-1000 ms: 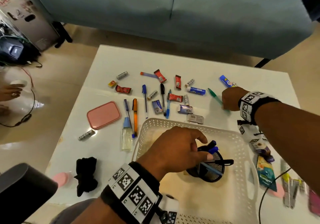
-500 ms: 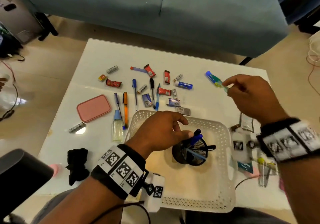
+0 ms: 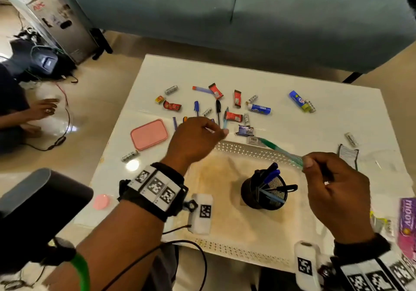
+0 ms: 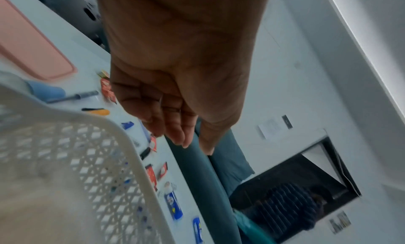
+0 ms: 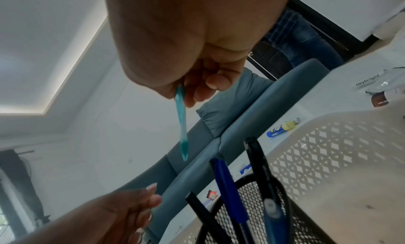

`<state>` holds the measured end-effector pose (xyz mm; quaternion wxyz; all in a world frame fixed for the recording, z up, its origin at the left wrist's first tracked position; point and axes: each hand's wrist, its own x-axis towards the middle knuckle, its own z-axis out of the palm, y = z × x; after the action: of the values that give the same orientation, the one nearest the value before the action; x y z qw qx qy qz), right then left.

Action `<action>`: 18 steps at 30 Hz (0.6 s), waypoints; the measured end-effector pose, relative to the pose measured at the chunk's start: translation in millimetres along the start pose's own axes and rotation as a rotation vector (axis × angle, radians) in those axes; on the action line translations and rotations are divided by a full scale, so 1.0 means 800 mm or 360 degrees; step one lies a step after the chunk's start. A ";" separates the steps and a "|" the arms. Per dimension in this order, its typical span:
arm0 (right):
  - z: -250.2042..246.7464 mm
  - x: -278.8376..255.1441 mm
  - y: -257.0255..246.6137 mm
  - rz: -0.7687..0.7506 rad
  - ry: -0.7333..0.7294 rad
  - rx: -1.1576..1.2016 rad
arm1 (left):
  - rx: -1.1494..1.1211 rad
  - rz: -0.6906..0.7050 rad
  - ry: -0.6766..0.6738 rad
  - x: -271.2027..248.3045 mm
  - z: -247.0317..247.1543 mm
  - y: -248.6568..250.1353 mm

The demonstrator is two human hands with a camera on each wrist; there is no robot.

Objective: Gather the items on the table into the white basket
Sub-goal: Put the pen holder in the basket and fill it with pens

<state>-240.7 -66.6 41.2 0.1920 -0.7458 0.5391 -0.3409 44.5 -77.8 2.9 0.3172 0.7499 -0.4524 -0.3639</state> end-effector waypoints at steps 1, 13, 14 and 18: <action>-0.002 0.002 0.002 0.0005 0.0029 0.0003 | -0.0062 -0.0070 0.0074 0.007 -0.009 -0.008; 0.000 0.011 0.025 -0.0076 -0.0059 0.0052 | 0.0054 -0.0627 0.0198 0.044 -0.020 -0.094; 0.003 0.010 0.029 -0.0069 -0.0137 0.0054 | 0.0034 -0.0662 0.0216 0.045 -0.017 -0.097; 0.020 0.007 0.041 -0.0070 -0.0376 0.0082 | 0.0041 -0.0705 0.0281 0.044 -0.001 -0.107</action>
<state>-250.2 -84.6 10.3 0.2656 -0.7873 0.4873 -0.2684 95.2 -76.4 -74.3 0.2584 0.8637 -0.2520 -0.3517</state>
